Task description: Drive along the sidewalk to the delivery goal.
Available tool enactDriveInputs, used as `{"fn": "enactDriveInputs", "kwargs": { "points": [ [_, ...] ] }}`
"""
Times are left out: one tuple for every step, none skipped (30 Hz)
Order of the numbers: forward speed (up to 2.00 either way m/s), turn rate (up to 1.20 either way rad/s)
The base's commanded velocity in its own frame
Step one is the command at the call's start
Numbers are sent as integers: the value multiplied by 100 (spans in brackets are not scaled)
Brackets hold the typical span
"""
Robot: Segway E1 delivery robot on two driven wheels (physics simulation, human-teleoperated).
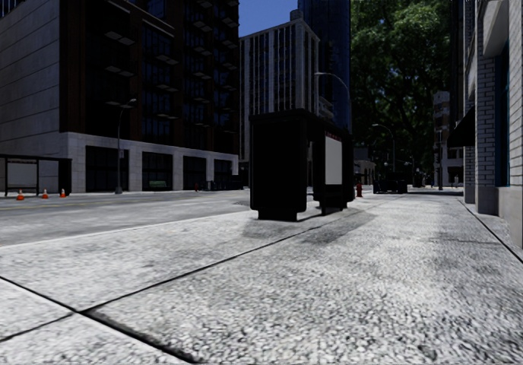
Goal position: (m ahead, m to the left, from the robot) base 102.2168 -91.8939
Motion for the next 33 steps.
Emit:
{"fn": "enactDriveInputs", "kwargs": {
  "points": [
    [200,-52],
    [200,-52],
    [200,-56],
    [200,-58],
    [200,-58],
    [200,-58],
    [200,-58],
    [200,-58],
    [200,-58],
    [200,-58],
    [200,-58],
    [200,-58],
    [200,-58],
    [200,-58],
    [200,-58],
    [200,-58],
    [200,-58],
    [200,-58],
    [200,-58],
    [200,-58],
    [200,-58],
    [200,-58],
    [200,-53],
    [200,-53],
    [200,-43],
    [200,-36],
    [200,0],
    [200,0],
    [200,0],
    [200,0],
    [200,0],
    [200,0],
    [200,0]
  ]
}}
